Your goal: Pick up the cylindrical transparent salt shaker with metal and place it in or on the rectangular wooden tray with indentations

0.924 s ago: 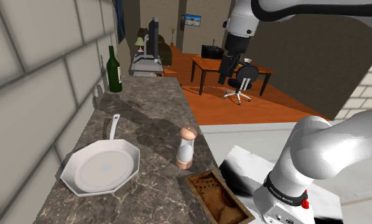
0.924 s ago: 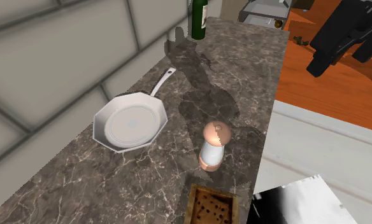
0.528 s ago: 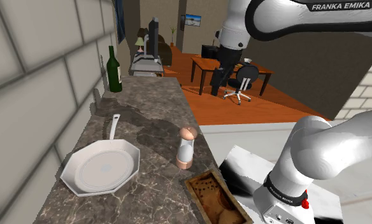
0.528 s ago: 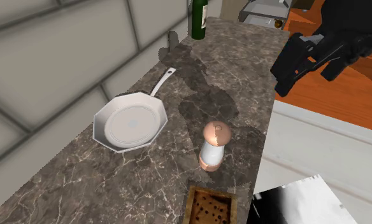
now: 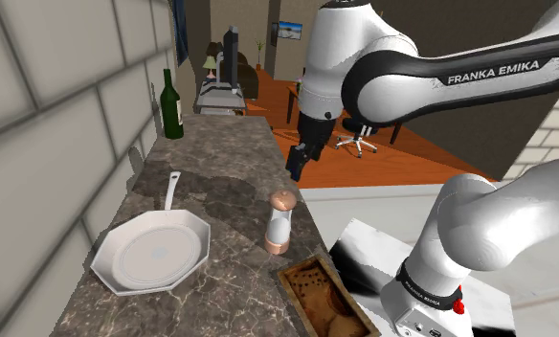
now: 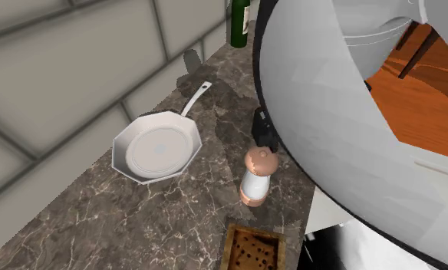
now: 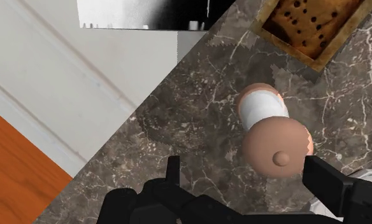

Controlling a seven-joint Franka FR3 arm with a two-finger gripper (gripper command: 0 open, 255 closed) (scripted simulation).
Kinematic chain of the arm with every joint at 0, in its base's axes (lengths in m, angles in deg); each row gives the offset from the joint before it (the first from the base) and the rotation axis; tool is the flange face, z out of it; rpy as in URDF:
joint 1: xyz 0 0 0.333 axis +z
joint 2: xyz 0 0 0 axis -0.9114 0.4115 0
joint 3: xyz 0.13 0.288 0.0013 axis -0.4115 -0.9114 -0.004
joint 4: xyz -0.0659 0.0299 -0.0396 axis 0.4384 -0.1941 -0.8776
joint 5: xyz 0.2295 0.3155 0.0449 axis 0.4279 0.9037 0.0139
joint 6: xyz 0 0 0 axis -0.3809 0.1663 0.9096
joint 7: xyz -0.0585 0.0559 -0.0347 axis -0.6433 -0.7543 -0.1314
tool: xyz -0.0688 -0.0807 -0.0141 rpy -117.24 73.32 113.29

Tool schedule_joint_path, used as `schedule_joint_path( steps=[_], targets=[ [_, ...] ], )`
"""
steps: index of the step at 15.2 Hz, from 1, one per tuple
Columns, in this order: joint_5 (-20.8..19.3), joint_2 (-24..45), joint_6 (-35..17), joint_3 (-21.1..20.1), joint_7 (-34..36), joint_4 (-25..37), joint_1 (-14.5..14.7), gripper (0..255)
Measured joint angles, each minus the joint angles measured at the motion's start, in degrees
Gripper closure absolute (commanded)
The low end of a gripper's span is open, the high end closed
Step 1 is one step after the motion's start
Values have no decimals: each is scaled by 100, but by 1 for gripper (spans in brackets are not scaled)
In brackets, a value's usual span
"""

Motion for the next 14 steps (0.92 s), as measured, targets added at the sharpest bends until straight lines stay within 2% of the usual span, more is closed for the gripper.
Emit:
schedule_joint_path(
  steps=[6, 14],
  targets=[
    [-117, 717, -754, -942, 1101, -144, -46, 0],
    [-271, 1104, -1446, -1101, 1326, -466, -195, 0]
  ],
)
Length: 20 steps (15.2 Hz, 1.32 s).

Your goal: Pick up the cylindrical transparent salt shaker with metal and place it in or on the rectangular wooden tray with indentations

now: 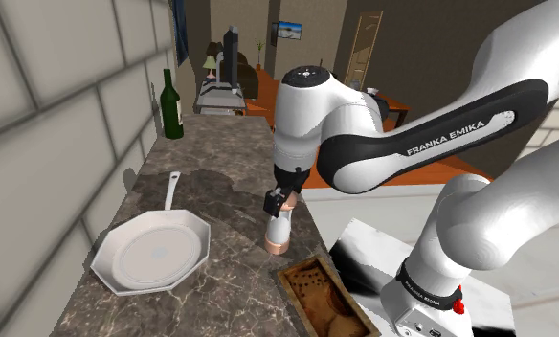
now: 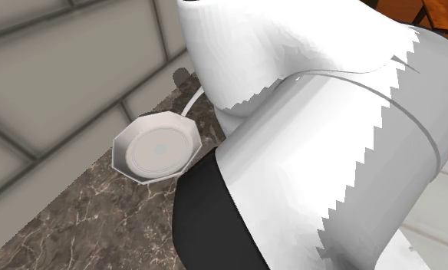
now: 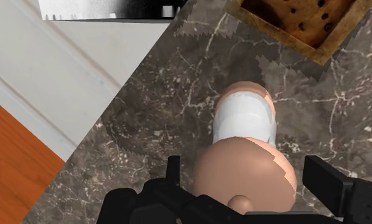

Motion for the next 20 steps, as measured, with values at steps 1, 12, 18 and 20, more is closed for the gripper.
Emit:
schedule_joint_path(
  steps=[1, 12, 18, 20],
  targets=[
    [-5, 8, -20, -2, 3, -11, -4, 0],
    [-8, 13, -35, -3, 7, -22, -7, 255],
    [15, -58, 81, 33, -44, 30, 14, 255],
    [29, -111, 214, 67, -93, 119, 23, 255]
  ],
)
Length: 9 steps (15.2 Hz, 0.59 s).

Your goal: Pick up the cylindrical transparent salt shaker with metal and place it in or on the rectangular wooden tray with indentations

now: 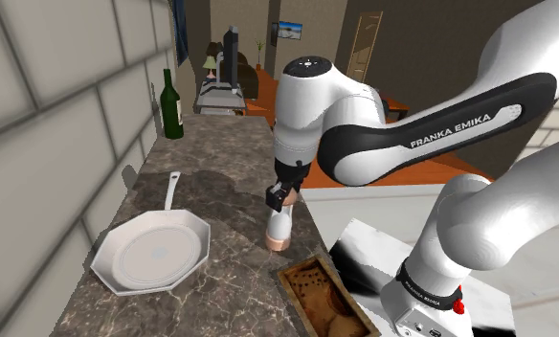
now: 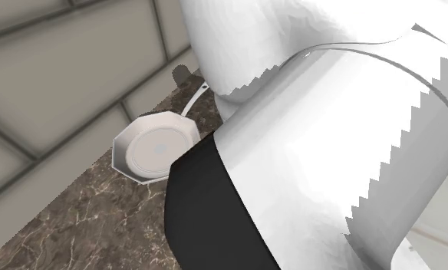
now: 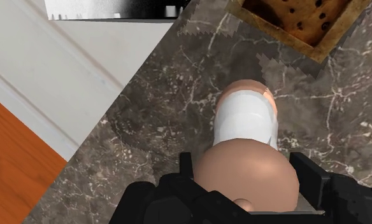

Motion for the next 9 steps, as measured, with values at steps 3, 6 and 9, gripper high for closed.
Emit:
schedule_joint_path(
  steps=[3, 6, 9],
  targets=[
    [38, -133, 268, 64, -92, 147, 34, 255],
    [68, -246, 514, 118, -169, 289, 62, 255],
    [81, -327, 757, 168, -243, 461, 72, 255]
  ],
)
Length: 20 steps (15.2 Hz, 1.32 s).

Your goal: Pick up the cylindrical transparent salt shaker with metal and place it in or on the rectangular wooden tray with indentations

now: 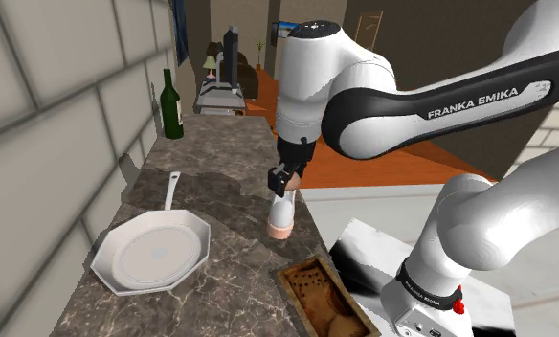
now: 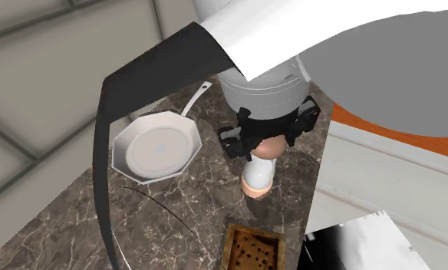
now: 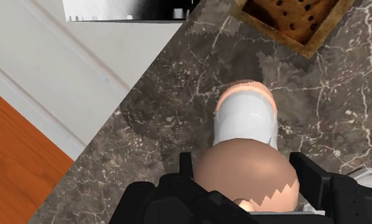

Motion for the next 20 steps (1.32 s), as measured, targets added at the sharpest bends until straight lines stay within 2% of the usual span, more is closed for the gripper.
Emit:
schedule_joint_path(
  steps=[10, 16, 20],
  targets=[
    [6, -176, 790, 150, -229, 642, -3, 255],
    [370, -990, 1581, -10, -22, 568, 417, 255],
    [643, -1581, 2289, -149, 182, 646, 744, 255]
  ],
)
